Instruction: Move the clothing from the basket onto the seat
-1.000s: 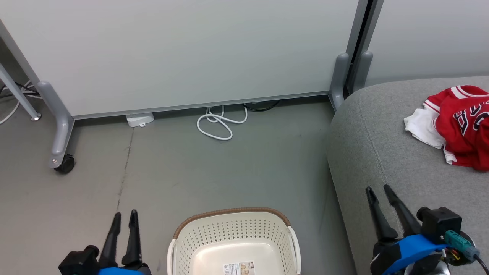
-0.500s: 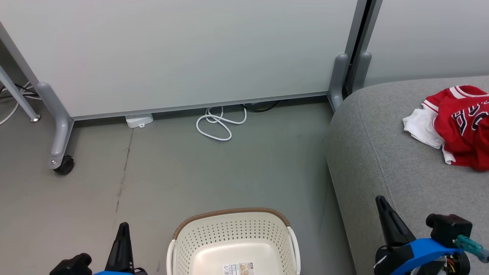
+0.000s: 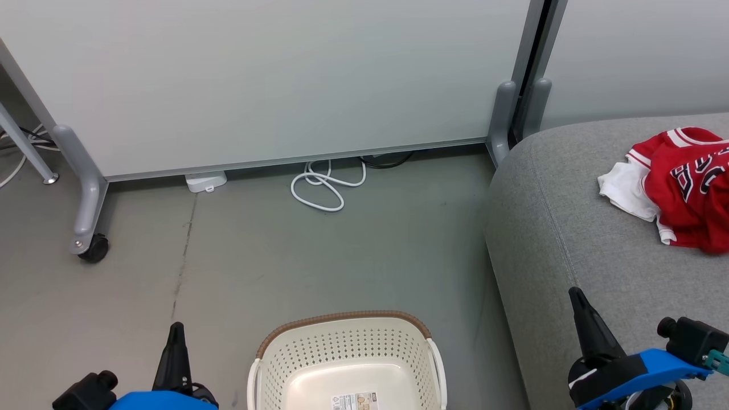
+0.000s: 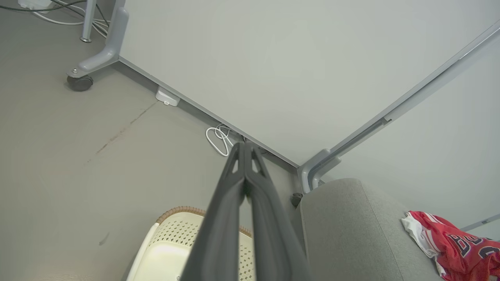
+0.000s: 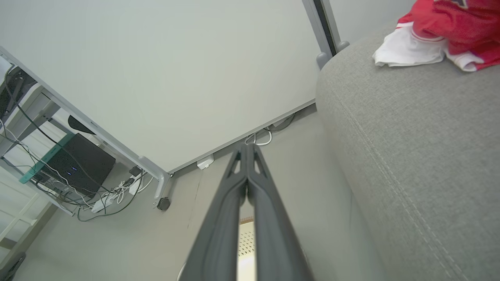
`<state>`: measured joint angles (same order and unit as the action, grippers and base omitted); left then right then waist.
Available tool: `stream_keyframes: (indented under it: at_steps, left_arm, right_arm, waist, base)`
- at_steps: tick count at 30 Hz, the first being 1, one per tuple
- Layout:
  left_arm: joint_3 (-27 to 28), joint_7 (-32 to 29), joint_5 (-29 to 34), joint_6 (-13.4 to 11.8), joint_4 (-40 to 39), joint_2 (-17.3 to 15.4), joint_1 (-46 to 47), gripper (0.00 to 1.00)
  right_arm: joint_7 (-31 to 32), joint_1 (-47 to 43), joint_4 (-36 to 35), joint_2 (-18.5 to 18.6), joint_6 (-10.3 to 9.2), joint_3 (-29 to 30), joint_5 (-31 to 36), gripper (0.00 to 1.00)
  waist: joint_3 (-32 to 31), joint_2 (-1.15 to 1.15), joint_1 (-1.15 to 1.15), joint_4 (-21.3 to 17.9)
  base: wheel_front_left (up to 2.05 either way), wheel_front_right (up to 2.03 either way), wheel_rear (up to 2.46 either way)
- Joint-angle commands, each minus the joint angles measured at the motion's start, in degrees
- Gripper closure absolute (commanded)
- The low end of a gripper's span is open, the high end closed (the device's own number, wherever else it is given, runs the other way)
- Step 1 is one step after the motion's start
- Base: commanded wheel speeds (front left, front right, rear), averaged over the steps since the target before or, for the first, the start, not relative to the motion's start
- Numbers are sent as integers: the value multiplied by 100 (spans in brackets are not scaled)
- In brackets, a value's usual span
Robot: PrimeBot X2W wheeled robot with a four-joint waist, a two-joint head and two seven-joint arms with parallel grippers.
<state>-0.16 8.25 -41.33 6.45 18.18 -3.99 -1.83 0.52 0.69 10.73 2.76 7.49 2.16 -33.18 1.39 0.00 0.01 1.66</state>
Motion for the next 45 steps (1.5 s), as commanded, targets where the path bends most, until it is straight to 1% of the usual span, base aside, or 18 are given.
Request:
stream_keyframes:
  at_steps: [1, 21, 45]
  left_arm:
    - [69, -48, -193, 25, -107, -21, 215, 100]
    - [247, -458, -1586, 54, -201, 15, 403, 100]
    - [420, -856, -2924, 76, -290, 50, 576, 100]
  right_arm:
    - [28, 174, -54, 10, 0, 30, -237, 100]
    - [190, 299, 50, 13, 0, 149, -1851, 100]
    - [351, 419, 158, 15, 1, 264, -3398, 100]
  waist:
    - [-2, 0, 0, -2]
    - [-26, 0, -1, -35]
    - [-56, 0, -1, -75]
  base:
    - [0, 0, 0]
    - [0, 0, 0]
    - [0, 0, 0]
